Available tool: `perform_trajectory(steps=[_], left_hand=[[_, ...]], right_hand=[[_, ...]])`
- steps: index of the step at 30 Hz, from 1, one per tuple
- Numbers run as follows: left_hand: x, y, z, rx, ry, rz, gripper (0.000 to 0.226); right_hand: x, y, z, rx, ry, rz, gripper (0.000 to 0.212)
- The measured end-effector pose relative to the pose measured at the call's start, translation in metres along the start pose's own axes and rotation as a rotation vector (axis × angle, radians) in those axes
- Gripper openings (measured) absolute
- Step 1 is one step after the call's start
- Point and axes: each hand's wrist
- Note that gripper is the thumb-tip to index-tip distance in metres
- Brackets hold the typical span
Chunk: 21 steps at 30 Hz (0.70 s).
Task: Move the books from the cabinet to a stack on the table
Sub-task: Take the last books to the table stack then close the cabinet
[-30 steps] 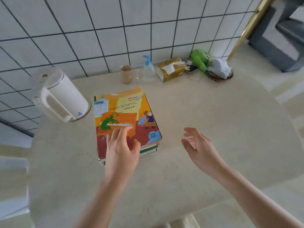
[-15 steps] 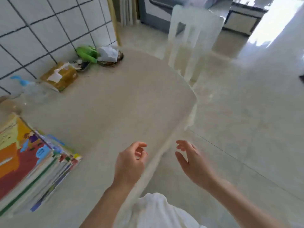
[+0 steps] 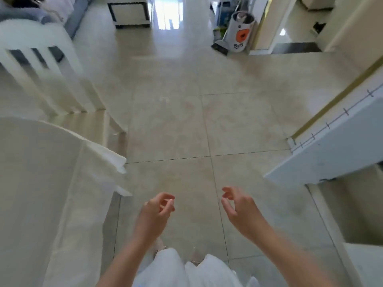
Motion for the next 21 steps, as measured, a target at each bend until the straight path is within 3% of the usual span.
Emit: perform_trajectory(steps=[6, 10, 21], left_hand=[[-0.077, -0.074, 0.097, -0.118, -0.173, -0.238, 0.019], [-0.131, -0.129, 0.159, -0.206, -0.274, -0.393, 0.030], [-0.295, -0.227, 0.336, -0.438, -0.587, -0.804, 0.016]], right_hand=[[0.063, 0.038, 0.090, -0.233, -0.175, 0.236, 0.029], [0.103, 0.051, 0.145, -0.381, -0.299, 0.373, 0.029], [0.216, 0.091, 0.254, -0.662, -0.373, 0.564, 0.034]])
Point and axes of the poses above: each hand's wrist, its own y-axis away from the middle knuckle, its own x-axis out of the back of the hand, z = x × y, and after that the axes turned 12 degrees about -z, right-handed
